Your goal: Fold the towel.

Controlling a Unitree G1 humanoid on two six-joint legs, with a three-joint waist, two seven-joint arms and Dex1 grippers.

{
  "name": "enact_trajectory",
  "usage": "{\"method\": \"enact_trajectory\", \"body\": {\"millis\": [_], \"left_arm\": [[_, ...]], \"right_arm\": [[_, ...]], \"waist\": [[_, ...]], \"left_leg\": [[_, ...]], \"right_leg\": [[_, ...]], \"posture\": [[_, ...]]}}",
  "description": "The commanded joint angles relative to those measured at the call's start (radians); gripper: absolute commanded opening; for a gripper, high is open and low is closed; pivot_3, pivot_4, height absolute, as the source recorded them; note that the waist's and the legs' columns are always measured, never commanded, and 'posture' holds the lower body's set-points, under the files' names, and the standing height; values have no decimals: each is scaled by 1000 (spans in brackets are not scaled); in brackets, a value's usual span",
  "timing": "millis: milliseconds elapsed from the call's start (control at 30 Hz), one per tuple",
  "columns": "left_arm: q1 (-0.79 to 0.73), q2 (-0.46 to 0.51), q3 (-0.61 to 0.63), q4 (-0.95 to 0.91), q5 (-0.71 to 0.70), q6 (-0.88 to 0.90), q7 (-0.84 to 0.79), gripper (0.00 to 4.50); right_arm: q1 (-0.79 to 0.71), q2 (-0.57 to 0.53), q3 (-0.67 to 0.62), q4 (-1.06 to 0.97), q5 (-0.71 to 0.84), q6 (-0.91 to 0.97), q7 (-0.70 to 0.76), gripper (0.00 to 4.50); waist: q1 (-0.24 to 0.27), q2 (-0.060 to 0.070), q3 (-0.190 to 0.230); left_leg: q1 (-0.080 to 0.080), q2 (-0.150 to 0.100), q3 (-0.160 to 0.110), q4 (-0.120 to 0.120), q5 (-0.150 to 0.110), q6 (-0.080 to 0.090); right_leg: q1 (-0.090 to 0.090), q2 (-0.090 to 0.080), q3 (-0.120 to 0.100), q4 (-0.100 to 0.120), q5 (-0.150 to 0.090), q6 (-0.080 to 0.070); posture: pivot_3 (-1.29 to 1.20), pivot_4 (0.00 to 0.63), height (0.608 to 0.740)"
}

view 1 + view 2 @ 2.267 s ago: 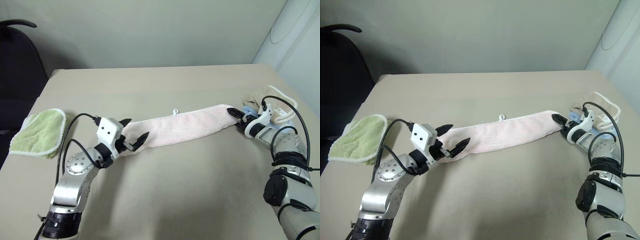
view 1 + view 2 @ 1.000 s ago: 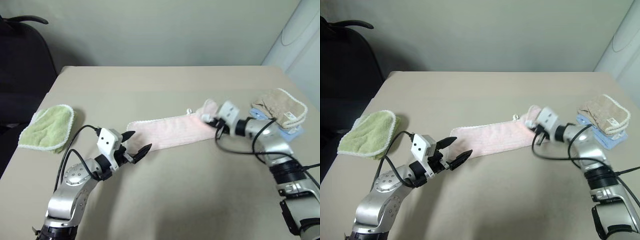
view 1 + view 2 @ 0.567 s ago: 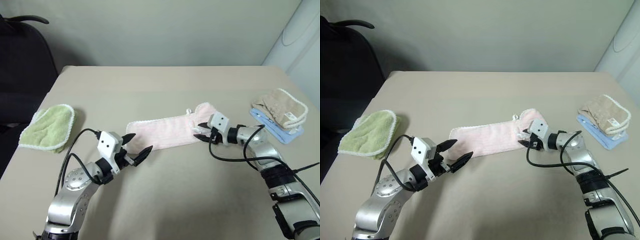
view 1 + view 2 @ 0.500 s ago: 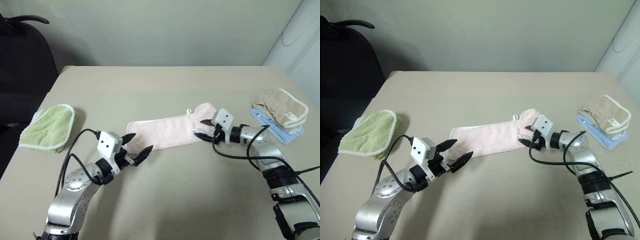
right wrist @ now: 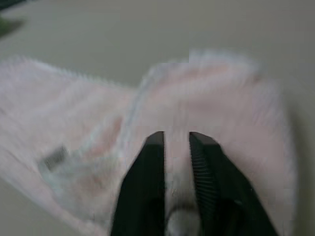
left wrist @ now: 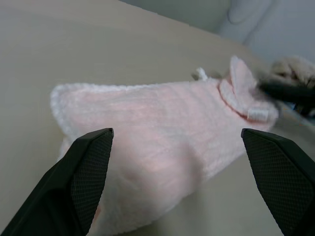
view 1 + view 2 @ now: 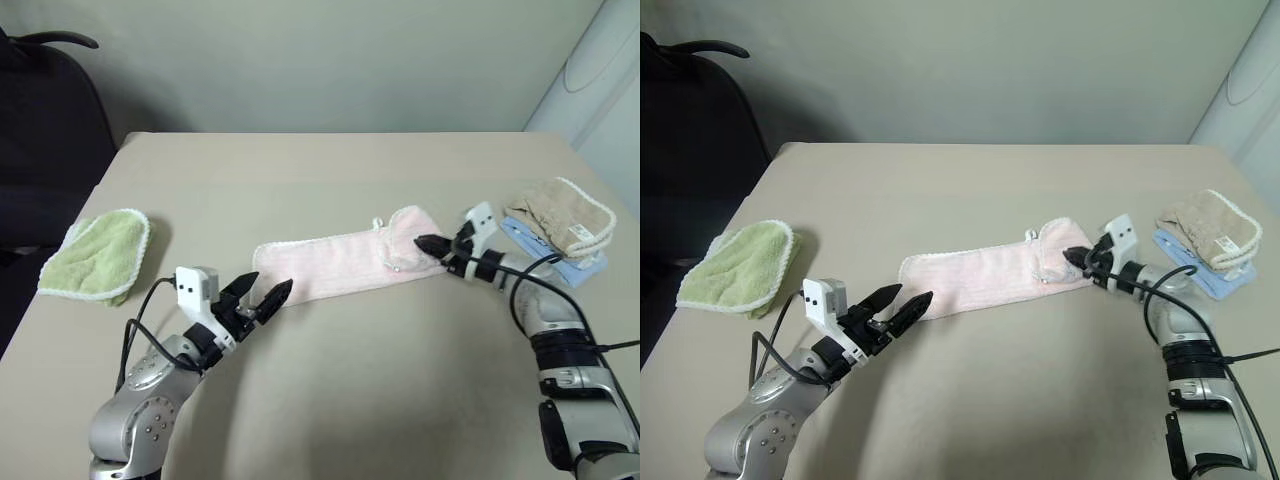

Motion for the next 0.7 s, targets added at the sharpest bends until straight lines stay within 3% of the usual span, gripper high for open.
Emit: {"method": "enact_trajectory", "body": {"millis": [33,400,700], "left_arm": [[21,-32,77,-73,-172,58,102,4500],[276,-80,90,-159,-561,101,375,4500],[173,-138,7,-7,-698,66,645,4500]], "right_arm": [[-25,7,23,69,-59,-103,-4,28],[-47,56,-5,81,-29,-147,34,28],[-41,77,-8,51,-25,-144,31,28]], "waist": [[0,0,0],[-2,0,0],[3,4,-1]], "left_leg": [[0,0,0,0,0,0],[3,0,1,0,0,1],[4,0,1,0,0,0]], "right_leg": [[0,0,0,0,0,0],[3,0,0,0,0,0],[4,1,0,0,0,0]], "posture": [[0,150,740],[0,150,740],[0,150,740]]}}
